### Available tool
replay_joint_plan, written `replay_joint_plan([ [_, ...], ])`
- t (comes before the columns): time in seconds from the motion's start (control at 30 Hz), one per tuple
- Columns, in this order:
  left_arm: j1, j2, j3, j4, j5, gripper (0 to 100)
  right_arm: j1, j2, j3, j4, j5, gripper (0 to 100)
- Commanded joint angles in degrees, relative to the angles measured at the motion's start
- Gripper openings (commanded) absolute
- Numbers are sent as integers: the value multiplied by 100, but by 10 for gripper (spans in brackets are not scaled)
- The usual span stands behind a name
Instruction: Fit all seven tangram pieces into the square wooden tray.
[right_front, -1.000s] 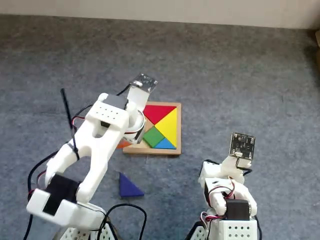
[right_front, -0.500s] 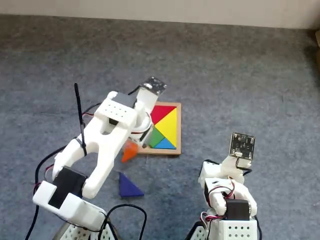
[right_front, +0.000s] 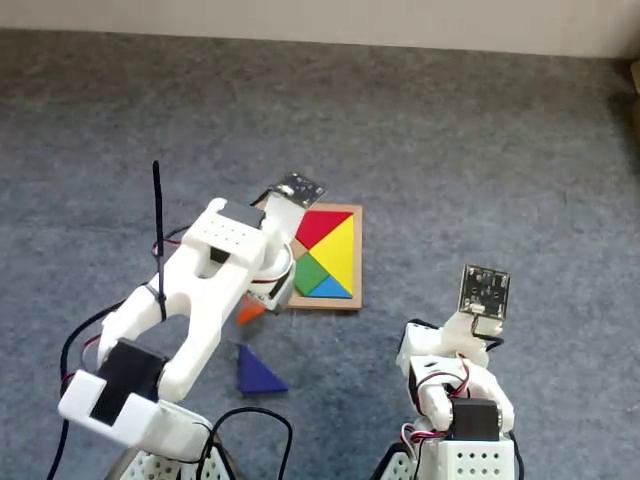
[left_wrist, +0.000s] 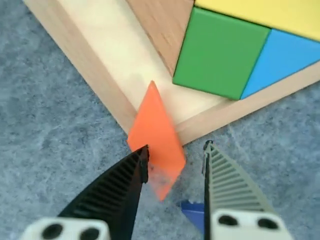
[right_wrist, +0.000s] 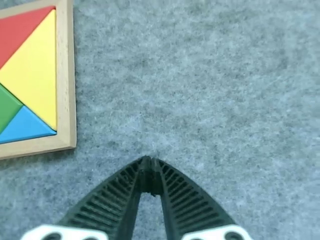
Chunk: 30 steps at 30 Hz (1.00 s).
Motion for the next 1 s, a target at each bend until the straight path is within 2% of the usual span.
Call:
replay_joint_plan([
  [0.0, -84, -154, 418, -589, -44, 192, 84, 4, 567, -110, 44, 9],
  [0.23, -136, -154, 505, -668, -44, 192, 84, 4, 567, -110, 44, 9],
  [0.6, -840, -154, 523, -668, -53, 192, 84, 4, 567, -110, 44, 9],
  [0.97, -848, -13, 514, -659, -53, 140, 84, 4, 567, -110, 44, 9],
])
